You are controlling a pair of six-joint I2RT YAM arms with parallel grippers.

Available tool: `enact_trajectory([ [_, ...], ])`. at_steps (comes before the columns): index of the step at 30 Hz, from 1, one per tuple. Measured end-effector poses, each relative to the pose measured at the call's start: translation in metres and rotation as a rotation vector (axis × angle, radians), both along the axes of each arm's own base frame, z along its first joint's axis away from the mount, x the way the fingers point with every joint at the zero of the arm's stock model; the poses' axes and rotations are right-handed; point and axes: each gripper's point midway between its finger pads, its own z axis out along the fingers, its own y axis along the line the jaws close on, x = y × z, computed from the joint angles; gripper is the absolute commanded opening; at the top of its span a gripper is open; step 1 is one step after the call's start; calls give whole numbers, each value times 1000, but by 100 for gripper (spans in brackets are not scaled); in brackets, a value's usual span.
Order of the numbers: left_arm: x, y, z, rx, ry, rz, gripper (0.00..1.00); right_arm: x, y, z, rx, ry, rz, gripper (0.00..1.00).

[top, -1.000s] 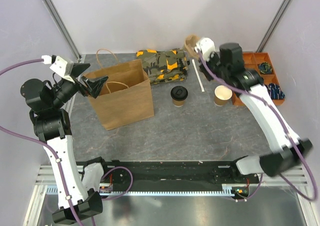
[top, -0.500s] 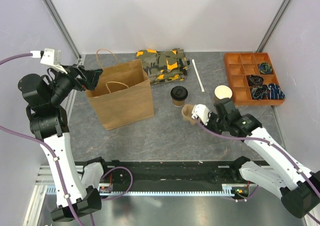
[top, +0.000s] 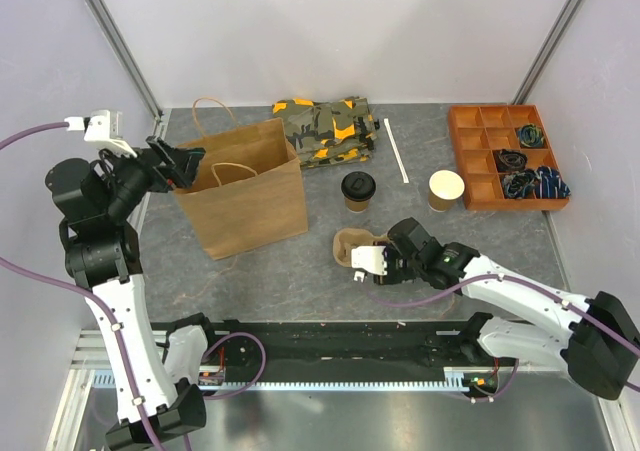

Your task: Pack the takeout coffee

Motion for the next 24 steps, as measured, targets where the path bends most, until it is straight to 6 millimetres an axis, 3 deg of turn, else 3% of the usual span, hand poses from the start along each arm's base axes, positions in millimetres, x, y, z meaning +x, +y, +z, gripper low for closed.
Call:
enact_trajectory([
  [5,2,6,-10,-67,67,55,97,4,-1,5,-3,-32,-4,82],
  [7,3,6,-11,-105,83,65,96,3,-3,17,20,-19,-57,82],
  [10,3,6,-10,-155,97,84,95,5,3,59,141,-8,-189,82],
  [12,4,6,-9,-192,111,91,95,10,6,93,260,-21,-277,72],
  [14,5,6,-8,-227,123,98,94,19,-3,118,384,-21,-416,72],
  [16,7,6,-6,-258,130,106,94,30,-17,129,457,-3,-562,72],
  [20,8,7,-2,-295,135,123,94,51,-34,119,521,158,-848,71],
  [23,7,7,3,-314,130,125,93,58,-40,84,536,358,-1044,70],
  [24,7,6,4,-319,130,125,93,58,-50,74,547,400,-1120,69],
])
